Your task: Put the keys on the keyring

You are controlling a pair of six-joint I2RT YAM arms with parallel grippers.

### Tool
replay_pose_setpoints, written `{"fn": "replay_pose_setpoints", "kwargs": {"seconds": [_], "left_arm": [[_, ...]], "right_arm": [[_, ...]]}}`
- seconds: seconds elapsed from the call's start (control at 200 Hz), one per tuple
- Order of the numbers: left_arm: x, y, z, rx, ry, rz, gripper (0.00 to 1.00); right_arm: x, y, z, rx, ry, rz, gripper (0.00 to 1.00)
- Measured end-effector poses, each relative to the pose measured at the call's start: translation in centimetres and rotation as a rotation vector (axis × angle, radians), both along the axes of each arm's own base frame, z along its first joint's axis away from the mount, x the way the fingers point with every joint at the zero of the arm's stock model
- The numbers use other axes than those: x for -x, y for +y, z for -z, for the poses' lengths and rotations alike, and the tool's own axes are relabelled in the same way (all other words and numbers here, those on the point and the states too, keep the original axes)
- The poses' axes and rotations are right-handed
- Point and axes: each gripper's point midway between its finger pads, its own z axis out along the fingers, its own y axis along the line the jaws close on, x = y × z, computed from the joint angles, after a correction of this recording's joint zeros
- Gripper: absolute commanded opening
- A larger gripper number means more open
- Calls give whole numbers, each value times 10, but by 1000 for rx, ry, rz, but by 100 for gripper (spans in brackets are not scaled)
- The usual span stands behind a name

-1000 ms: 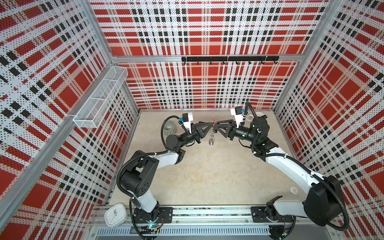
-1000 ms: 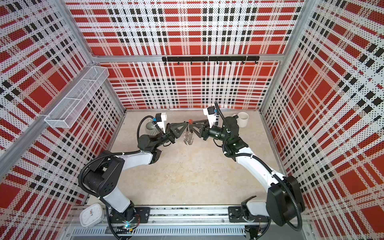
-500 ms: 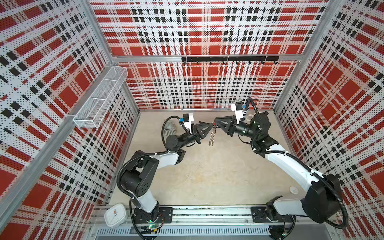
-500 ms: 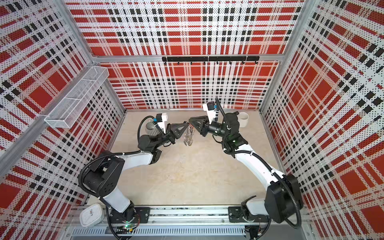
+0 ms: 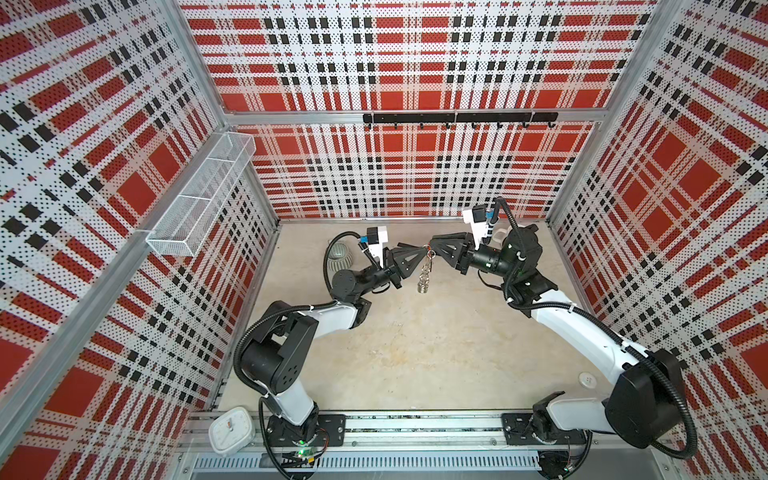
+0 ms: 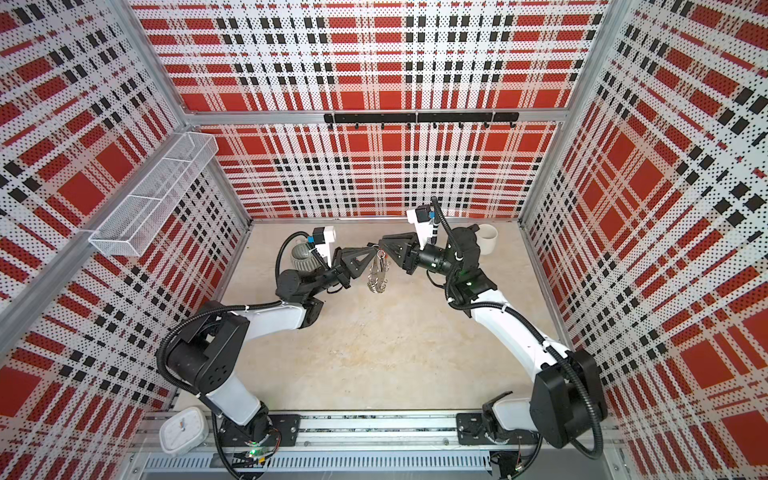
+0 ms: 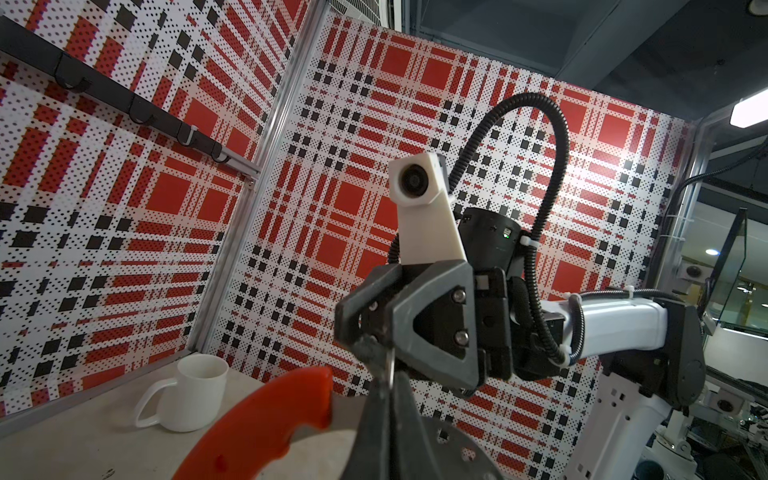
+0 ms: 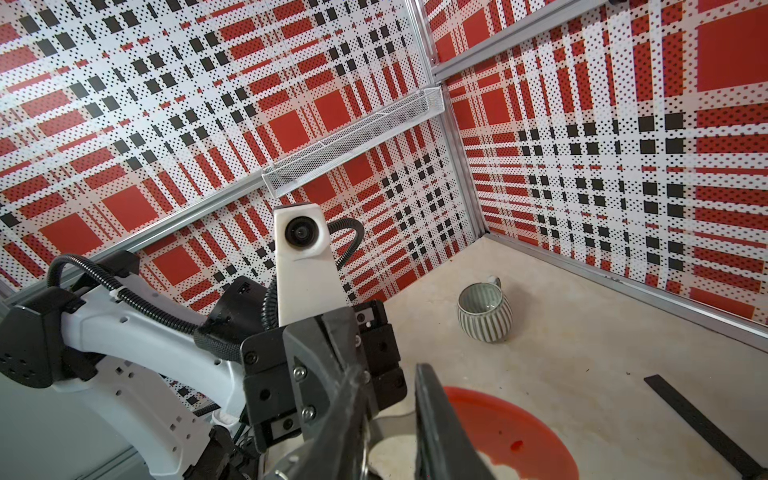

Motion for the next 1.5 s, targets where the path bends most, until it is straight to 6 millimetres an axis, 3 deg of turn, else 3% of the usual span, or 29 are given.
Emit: {"fn": "replay_pose_setpoints", "kwargs": {"seconds": [0.296,0.481,0.772,1.188,1.348,1.498], "left_arm": [[0,0,0,1,-2,-1,0],[0,0,-1,2,-3,-1,0],[0,0,-1,2,-3,-2,0],[-1,0,-1,4,2,-2,0],[-4,4,0,2,0,-15,19],[-15,19,9,-15,9,-62,23]], "right_arm": [[5,-1,10,11,9,-7,32],[6,-1,12,13,13,-15,20],[8,0,11,10,15,-28,18],[8,3,13,5,16,-48,0],[6,3,14,25,5,-36,0],[-5,-1,26,98,2,31,0]]}}
